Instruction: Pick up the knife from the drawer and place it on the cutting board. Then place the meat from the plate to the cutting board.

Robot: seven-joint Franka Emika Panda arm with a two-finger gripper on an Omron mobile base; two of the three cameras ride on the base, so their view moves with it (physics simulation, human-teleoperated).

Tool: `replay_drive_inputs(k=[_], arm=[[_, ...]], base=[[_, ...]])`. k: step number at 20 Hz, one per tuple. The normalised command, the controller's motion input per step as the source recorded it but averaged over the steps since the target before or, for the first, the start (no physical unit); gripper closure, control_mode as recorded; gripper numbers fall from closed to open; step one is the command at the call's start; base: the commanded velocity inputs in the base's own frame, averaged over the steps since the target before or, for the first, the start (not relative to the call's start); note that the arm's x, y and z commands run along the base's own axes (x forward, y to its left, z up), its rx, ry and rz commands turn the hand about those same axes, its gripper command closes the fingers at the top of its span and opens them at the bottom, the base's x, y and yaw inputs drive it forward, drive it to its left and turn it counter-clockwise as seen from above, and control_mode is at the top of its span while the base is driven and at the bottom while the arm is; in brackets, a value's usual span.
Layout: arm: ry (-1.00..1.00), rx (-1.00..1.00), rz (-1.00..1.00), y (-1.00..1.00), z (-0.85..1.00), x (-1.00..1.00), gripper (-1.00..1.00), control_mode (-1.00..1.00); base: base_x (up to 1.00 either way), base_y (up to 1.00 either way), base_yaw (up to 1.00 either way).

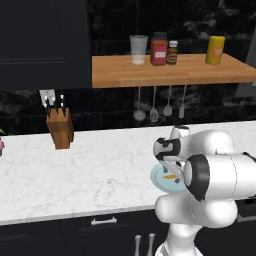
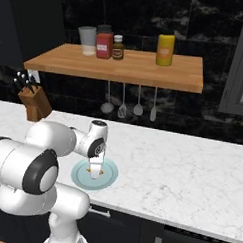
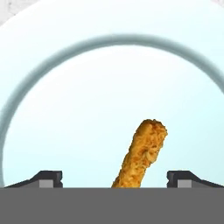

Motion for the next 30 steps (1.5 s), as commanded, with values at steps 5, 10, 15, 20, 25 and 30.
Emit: replay_drive_inputs(k=[5, 10, 15, 20, 25, 30], arm=[[0.21, 0.0, -0.06, 0.0, -0.02, 0.09, -1.0, -1.0], [0.02, 0.0, -0.06, 0.0, -0.13, -0.02, -1.0, -1.0], [-0.03, 0.0, -0.06, 0.0, -0.13, -0.16, -1.0, -1.0], [-0.18, -0.01, -0.02, 0.0, -0.01, -0.26, -1.0, -1.0], [-0.1, -0.01, 0.0, 0.0, -0.13, -0.03, -1.0, -1.0], [0.0, 0.0, -0.02, 0.0, -0.29, 0.0, -1.0, -1.0]], base=[[0.0, 0.0, 0.0], [0.0, 0.0, 0.0], [0.0, 0.0, 0.0], [0.0, 0.0, 0.0], [0.0, 0.0, 0.0], [0.0, 0.0, 0.0]])
